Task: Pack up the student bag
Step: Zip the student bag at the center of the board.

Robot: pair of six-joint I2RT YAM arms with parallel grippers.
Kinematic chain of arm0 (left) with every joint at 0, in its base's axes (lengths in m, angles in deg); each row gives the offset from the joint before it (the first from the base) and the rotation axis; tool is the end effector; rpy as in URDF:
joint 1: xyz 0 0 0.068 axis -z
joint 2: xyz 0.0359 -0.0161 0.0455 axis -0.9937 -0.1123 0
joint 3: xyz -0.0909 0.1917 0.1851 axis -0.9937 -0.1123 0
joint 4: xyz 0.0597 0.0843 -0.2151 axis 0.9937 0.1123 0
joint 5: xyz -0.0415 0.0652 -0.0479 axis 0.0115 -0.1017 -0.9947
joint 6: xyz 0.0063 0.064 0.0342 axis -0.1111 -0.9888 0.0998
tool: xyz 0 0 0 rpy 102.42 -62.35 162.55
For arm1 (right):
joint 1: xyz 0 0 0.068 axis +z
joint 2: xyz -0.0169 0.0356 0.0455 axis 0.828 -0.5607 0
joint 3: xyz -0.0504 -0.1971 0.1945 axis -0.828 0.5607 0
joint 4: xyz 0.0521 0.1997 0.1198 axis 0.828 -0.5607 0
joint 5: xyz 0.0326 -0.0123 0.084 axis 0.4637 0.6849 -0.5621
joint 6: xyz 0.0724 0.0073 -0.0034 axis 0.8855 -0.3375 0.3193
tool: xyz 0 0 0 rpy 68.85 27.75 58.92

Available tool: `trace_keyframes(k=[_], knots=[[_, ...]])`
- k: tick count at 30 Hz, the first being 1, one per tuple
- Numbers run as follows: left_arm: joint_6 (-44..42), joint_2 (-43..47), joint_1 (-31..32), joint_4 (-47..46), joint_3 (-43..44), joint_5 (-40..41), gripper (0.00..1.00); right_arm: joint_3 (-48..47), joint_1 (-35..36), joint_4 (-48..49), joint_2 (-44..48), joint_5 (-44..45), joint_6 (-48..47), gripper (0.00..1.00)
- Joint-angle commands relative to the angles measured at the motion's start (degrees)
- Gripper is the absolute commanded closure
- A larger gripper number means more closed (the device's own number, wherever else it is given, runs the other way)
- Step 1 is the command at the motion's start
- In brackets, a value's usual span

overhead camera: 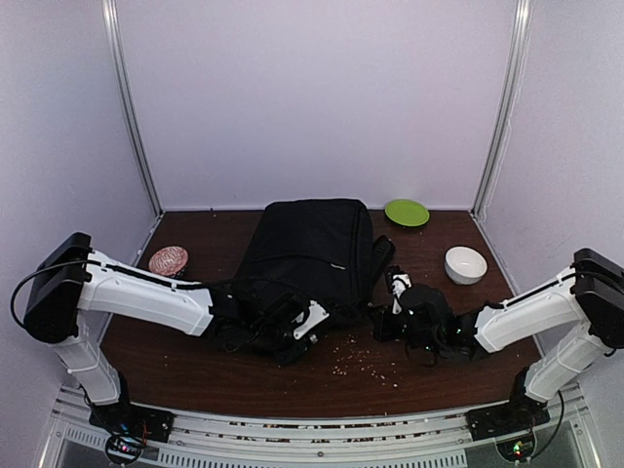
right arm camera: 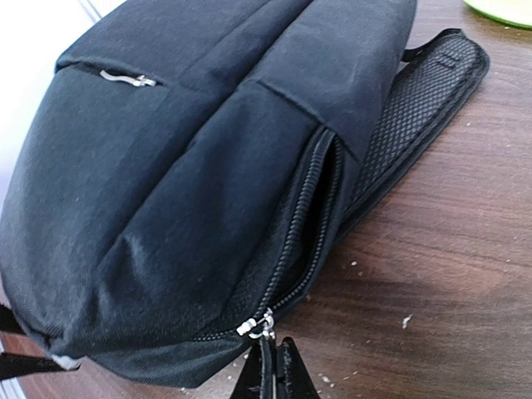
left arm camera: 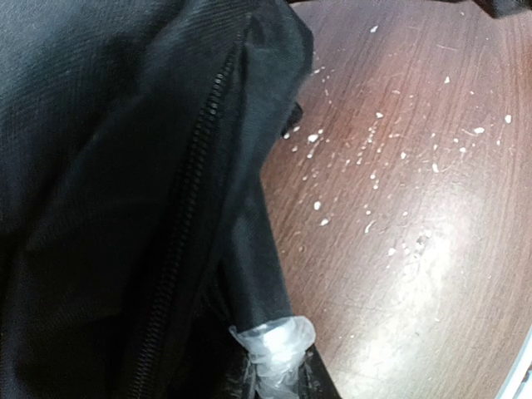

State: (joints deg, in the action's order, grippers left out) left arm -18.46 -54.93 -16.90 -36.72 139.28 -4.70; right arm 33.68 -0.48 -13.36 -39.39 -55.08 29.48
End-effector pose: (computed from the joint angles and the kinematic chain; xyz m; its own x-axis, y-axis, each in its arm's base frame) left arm 0.1438 -0.3118 0.1792 -0.4259 0.6678 -0.6105 0.8279 0.5598 0.0349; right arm 0.1701 0.2245 0.1662 -0.6492 0.0810 -0.7563 -0.3925 0.8160 0.4243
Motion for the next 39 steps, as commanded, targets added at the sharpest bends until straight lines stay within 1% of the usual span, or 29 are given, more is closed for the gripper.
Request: trace_keyframes(k=[1,12,20,29,32,39], knots=[[2.05,-0.77,0.67,1.77,-0.32,-1.64,1.00,-1.17,-1.34,-5.09,0.18,6.22,1.08,1.00],[4.76,0.79,0.73,1.86,-3.92,-1.30,1.00,-2.84,-2.70,-4.76,-1.91,5.89,0.86,1.00],[7.39,2.02,0.73,3.12,-6.92,0.82,1.00,-3.91,-3.75,-3.71,-3.33,4.85,0.02,1.00],[12.39,1.64,0.67,8.16,-8.04,7.09,1.00,-3.00,-4.70,0.44,-2.53,-2.53,-6.63,1.00],[13.41,1.38,0.67,9.30,-8.07,8.31,1.00,-3.13,-4.87,-0.60,-1.93,-3.02,-8.20,1.00],[14.68,1.93,0.67,9.15,-9.14,8.36,1.00,-4.56,-6.30,-2.77,-3.08,-2.16,-8.97,1.00]])
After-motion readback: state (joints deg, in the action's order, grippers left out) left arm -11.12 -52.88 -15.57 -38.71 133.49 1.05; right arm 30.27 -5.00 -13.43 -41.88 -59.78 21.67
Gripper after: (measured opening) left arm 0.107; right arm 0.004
